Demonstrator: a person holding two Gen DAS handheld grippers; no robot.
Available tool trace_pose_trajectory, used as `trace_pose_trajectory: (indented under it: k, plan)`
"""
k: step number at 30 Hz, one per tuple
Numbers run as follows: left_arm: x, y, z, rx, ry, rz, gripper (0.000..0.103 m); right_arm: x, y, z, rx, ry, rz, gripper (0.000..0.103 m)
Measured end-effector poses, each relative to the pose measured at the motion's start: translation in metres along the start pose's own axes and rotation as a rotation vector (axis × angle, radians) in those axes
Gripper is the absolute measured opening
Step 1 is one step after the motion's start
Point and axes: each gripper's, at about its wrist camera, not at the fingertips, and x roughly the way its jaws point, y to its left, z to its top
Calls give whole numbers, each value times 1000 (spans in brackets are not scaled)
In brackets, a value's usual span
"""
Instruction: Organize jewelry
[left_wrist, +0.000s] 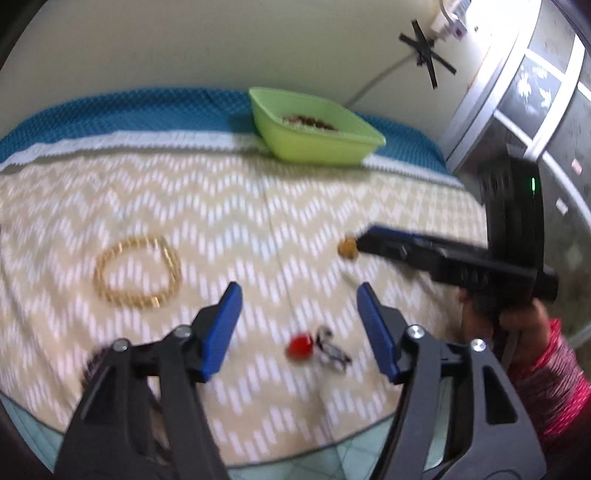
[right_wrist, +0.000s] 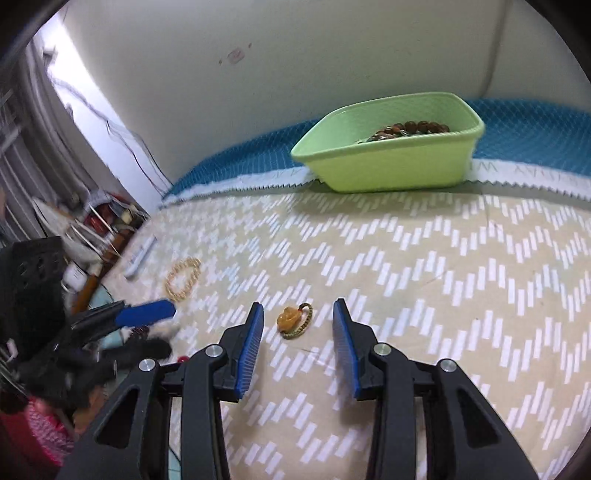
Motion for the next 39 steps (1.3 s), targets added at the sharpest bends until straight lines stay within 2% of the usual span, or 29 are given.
trace_pose_trajectory:
  k: [2,4,5,8,9,10,11,12,16,20,23,25,27,31,33,35,37,39]
  plan:
    - [3,-7,-7,9,-7,17,62,7,12,0,-61,25,-61,21]
    - [8,-17,-14,55,-13,62,62,11,23,0,-122,37,-121,21]
    - [13,-23,-17,93,-5,97,59,15,26,0,-143,40,-143,21]
    - [18,-28,-24,155,-7,174,38,22,33,-5,-221,56,-209,21]
    - [18,-29,-26,163,-7,182,36,24,36,-6,-243,62,-224,21]
    - [17,-28,-26,162,-7,178,25,25,38,-8,-260,66,-236,18]
    - [16,-27,-27,155,-6,167,18,26,40,-9,-278,68,-249,12]
    - [15,-24,-27,144,-7,149,17,26,41,-10,-286,69,-243,0]
    - [12,-18,-27,106,-5,86,16,19,45,-16,-297,70,-211,0]
    - [4,-15,-22,72,-5,11,16,3,38,-31,-217,71,-94,0]
    - [1,-14,-10,37,7,-99,16,-10,23,-34,-105,38,23,0]
    - [1,-13,2,8,13,-177,16,-18,13,-31,-49,17,69,0]
    - [6,-14,20,-17,25,-222,16,-25,2,-23,-1,-15,101,0]
    - [16,-20,64,-11,7,-246,16,-42,-15,4,43,-121,66,0]
    - [23,-21,99,-32,-21,-277,16,-49,-26,25,71,-189,39,0]
    - [30,-22,128,-45,-52,-271,16,-53,-38,47,86,-243,1,0]
    - [43,-26,156,-21,-84,-234,16,-50,-47,64,99,-269,-37,0]
    - [63,-25,175,-26,-82,-189,16,-43,-60,80,118,-275,-68,0]
